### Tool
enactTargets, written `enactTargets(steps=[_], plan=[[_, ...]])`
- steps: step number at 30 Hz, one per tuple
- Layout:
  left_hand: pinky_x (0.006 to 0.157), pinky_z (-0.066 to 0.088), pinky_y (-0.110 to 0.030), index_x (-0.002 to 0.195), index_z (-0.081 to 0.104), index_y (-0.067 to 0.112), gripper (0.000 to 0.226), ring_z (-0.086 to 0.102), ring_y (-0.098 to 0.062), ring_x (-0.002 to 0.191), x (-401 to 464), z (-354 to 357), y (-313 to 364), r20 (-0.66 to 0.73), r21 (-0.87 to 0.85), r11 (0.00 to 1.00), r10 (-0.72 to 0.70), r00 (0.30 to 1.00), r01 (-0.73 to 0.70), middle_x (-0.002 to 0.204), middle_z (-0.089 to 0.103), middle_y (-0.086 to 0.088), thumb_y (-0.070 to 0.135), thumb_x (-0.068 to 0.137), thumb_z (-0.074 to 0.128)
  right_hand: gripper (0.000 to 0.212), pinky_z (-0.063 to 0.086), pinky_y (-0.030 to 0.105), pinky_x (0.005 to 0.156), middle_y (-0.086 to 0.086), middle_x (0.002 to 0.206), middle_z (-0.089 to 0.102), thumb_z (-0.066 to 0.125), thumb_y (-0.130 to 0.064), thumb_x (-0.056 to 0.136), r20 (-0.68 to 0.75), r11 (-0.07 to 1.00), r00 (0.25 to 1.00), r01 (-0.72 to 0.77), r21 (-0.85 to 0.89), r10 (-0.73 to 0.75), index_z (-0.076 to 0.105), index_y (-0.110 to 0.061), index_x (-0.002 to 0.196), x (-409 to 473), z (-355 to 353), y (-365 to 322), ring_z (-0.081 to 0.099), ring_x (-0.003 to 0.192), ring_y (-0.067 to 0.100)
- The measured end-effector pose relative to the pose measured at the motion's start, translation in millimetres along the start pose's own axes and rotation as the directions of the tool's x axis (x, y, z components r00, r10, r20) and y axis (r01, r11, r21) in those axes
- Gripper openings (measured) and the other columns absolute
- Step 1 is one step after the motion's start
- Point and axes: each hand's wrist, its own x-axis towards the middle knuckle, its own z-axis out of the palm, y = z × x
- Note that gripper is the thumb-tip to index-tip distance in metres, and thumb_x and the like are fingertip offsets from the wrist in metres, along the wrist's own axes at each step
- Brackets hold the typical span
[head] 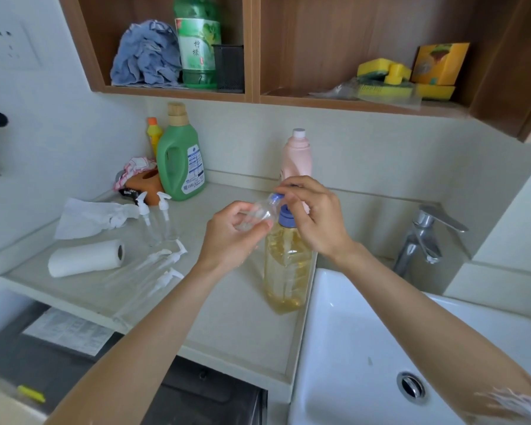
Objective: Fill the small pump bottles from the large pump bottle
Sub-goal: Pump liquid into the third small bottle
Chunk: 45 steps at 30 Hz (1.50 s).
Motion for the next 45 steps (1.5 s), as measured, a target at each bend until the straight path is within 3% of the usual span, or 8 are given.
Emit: enactTargets(steps=[4, 9, 16, 20, 24, 28, 38, 45], plan=[[0.050, 0.046, -0.022, 0.099, 0.061, 0.012, 0.017, 0.058, -0.018, 0.052, -1.3, -1.8, 1.5, 0.072, -0.073, 0.997, -0.017, 0.997, 0.022, 0.076, 0.066, 0.001, 0.013, 0.085, 0.070, 0.038, 0.043, 0.012, 0.088, -0.004, 0.097, 0.067, 0.040, -0.021, 0.097, -0.076, 0.998, 0.997, -0.002, 0.060, 0.007, 0.074, -0.003, 0.095, -0.5, -0.5, 4.2, 0.061, 0.096, 0.005], [0.053, 0.047, -0.016, 0.114, 0.061, 0.008, 0.029, 0.061, -0.003, 0.057, -3.4, -2.3, -3.3, 0.105, -0.191, 0.978, -0.060, 0.993, 0.079, 0.083, 0.066, 0.000, 0.011, 0.086, 0.067, 0.034, 0.045, 0.017, 0.090, 0.005, 0.097, 0.070, 0.041, -0.012, 0.095, -0.173, 0.991, 0.984, -0.014, 0.134, 0.037, 0.073, -0.001, 0.094, -9.9, 11.5, 9.1, 0.063, 0.099, 0.011], [0.048, 0.047, -0.019, 0.104, 0.066, 0.014, 0.023, 0.059, -0.012, 0.052, -8.7, 2.3, -6.3, 0.055, -0.188, 0.970, -0.146, 0.988, 0.154, 0.076, 0.067, -0.002, 0.017, 0.083, 0.072, 0.032, 0.049, 0.018, 0.077, 0.006, 0.086, 0.069, 0.041, -0.006, 0.075, -0.241, 0.984, 0.969, -0.012, 0.179, 0.056, 0.072, -0.001, 0.080, -16.4, 25.7, 10.3, 0.065, 0.086, 0.016], [0.050, 0.047, -0.024, 0.093, 0.062, 0.015, 0.016, 0.056, -0.022, 0.056, -11.5, 3.7, -1.4, 0.013, -0.142, 0.979, -0.145, 0.989, 0.146, 0.077, 0.065, -0.014, 0.018, 0.082, 0.074, 0.034, 0.050, 0.018, 0.073, 0.004, 0.088, 0.070, 0.041, -0.010, 0.075, -0.197, 0.985, 0.978, -0.028, 0.169, 0.061, 0.074, -0.002, 0.082, -16.8, 21.4, 3.2, 0.065, 0.085, 0.013], [0.053, 0.047, -0.027, 0.099, 0.060, 0.008, 0.031, 0.056, -0.025, 0.060, -12.2, 3.3, 6.4, 0.011, -0.159, 0.976, -0.150, 0.989, 0.149, 0.078, 0.065, -0.013, 0.020, 0.075, 0.075, 0.035, 0.045, 0.011, 0.081, -0.003, 0.091, 0.069, 0.040, -0.005, 0.080, -0.085, 0.965, 0.982, -0.145, 0.219, 0.167, 0.075, -0.005, 0.086, -5.9, 4.0, -2.9, 0.063, 0.090, 0.000], [0.054, 0.046, -0.027, 0.096, 0.059, 0.011, 0.019, 0.056, -0.023, 0.060, -11.4, 2.7, 10.7, 0.013, -0.188, 0.977, -0.098, 0.995, 0.099, 0.073, 0.065, -0.008, 0.014, 0.083, 0.073, 0.036, 0.045, 0.009, 0.080, -0.008, 0.088, 0.069, 0.039, -0.007, 0.082, -0.034, 0.962, 0.981, -0.177, 0.208, 0.188, 0.075, -0.005, 0.086, 8.7, -8.1, -4.9, 0.061, 0.086, -0.009], [0.049, 0.046, -0.024, 0.091, 0.059, 0.024, 0.025, 0.056, -0.011, 0.053, -14.9, 3.4, -4.8, -0.061, -0.113, 0.993, 0.032, 0.998, -0.038, 0.075, 0.071, 0.006, 0.024, 0.077, 0.079, 0.029, 0.046, 0.019, 0.083, -0.004, 0.091, 0.065, 0.041, -0.007, 0.082, -0.290, 0.968, 0.952, -0.025, 0.250, 0.099, 0.069, -0.001, 0.085, -11.5, 28.2, 8.2, 0.063, 0.091, 0.009], [0.052, 0.045, -0.023, 0.093, 0.063, 0.018, 0.025, 0.058, -0.013, 0.053, -11.4, 2.3, -11.5, -0.053, -0.054, 0.998, -0.031, 0.998, 0.028, 0.076, 0.073, 0.001, 0.021, 0.076, 0.080, 0.032, 0.045, 0.020, 0.080, 0.008, 0.086, 0.066, 0.039, -0.008, 0.076, -0.219, 0.992, 0.975, 0.007, 0.128, 0.021, 0.069, -0.002, 0.083, -20.6, 26.9, 14.3, 0.061, 0.087, 0.019]])
